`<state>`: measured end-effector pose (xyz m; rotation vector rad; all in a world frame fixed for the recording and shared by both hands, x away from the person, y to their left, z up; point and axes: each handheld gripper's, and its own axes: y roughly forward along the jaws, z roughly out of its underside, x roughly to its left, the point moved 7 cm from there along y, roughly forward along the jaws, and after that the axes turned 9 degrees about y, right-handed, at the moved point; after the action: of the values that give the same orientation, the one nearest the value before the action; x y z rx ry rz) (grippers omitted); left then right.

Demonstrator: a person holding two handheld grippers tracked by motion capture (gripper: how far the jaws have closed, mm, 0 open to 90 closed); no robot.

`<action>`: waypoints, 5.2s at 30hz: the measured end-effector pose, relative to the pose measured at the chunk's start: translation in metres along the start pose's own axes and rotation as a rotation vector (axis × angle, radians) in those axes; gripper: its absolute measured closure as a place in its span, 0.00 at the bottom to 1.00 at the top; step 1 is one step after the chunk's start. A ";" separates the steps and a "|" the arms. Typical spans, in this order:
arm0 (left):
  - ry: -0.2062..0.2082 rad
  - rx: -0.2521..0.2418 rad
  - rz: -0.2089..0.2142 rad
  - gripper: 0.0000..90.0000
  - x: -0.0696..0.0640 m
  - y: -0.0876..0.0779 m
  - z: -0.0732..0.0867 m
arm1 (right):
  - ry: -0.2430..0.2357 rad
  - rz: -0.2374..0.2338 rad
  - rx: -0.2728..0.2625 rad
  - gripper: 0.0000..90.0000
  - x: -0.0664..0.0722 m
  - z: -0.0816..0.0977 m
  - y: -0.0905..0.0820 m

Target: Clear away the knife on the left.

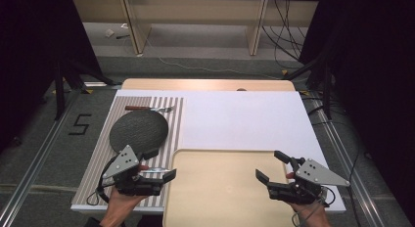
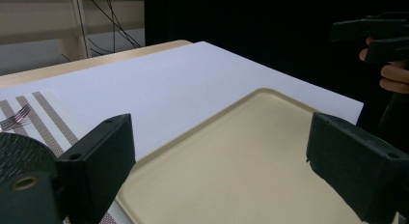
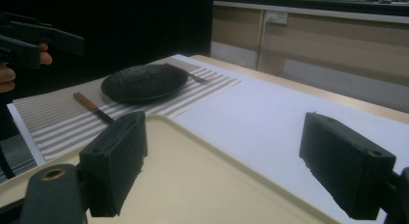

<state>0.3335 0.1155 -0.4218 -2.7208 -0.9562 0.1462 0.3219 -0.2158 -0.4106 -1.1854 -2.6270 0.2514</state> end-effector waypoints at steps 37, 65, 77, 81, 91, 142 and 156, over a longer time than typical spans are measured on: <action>0.009 0.264 -0.058 0.12 0.032 -0.008 0.024 | -0.001 -0.004 0.006 0.20 0.001 0.000 0.000; 0.085 0.623 -0.097 0.17 0.074 -0.022 0.053 | 0.006 0.004 0.008 0.20 -0.001 0.002 0.001; 0.113 0.927 -0.056 0.19 0.098 -0.024 0.080 | 0.009 0.008 0.010 0.20 -0.003 0.002 0.001; 0.112 0.957 -0.041 0.21 0.104 -0.023 0.080 | 0.013 0.009 0.011 0.20 -0.003 0.002 0.001; 0.092 1.080 -0.004 0.31 0.118 -0.016 0.091 | 0.013 0.008 0.009 0.20 -0.003 0.002 0.001; 0.085 1.189 0.119 0.85 0.113 -0.004 0.110 | 0.007 -0.004 0.009 0.20 -0.001 0.001 0.001; -0.024 1.075 0.116 0.85 0.105 0.001 0.090 | 0.011 -0.004 0.007 0.20 -0.002 0.001 0.001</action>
<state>0.4007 0.1988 -0.5099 -1.7620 -0.4813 0.5347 0.3236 -0.2165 -0.4125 -1.1763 -2.6168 0.2524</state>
